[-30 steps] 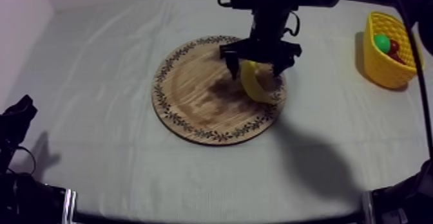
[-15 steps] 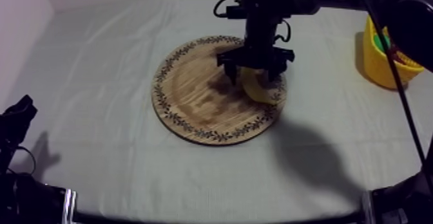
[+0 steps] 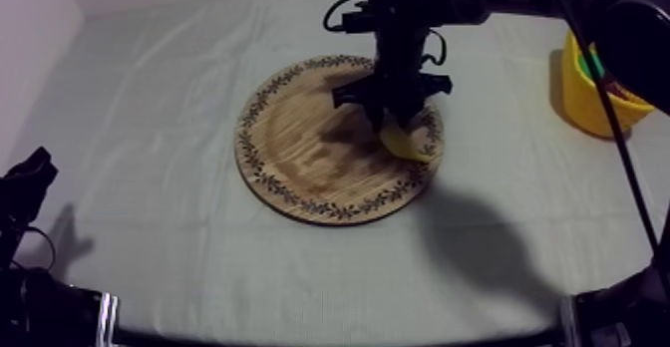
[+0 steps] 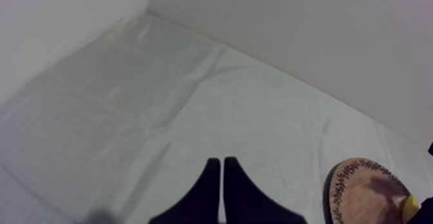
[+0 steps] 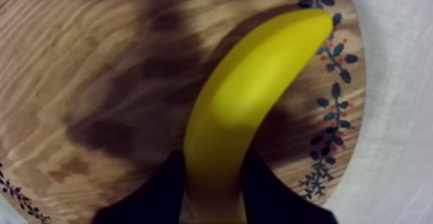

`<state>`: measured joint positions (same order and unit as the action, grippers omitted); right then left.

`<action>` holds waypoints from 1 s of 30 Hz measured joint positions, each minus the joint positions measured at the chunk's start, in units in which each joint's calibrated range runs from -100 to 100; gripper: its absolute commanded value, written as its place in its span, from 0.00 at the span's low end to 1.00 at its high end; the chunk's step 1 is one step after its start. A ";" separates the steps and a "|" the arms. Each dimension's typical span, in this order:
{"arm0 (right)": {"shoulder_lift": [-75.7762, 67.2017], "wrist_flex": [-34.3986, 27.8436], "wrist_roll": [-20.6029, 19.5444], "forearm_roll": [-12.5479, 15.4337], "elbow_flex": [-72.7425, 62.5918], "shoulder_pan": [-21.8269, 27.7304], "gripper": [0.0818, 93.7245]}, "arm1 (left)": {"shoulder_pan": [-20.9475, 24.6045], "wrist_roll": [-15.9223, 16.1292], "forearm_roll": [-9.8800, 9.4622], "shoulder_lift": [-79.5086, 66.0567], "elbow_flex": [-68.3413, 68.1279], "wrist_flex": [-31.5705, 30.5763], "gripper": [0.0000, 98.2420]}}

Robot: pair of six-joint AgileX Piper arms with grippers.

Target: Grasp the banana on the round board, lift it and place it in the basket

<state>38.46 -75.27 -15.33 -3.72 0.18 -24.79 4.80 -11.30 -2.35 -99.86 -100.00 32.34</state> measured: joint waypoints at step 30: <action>-41.91 -9.01 7.57 -1.11 6.63 21.25 0.19 | 0.00 0.00 0.00 0.00 0.00 0.00 0.00</action>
<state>-3.45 -84.28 -7.76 -4.83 6.81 -3.54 4.80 -11.30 -2.35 -99.86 -100.00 32.34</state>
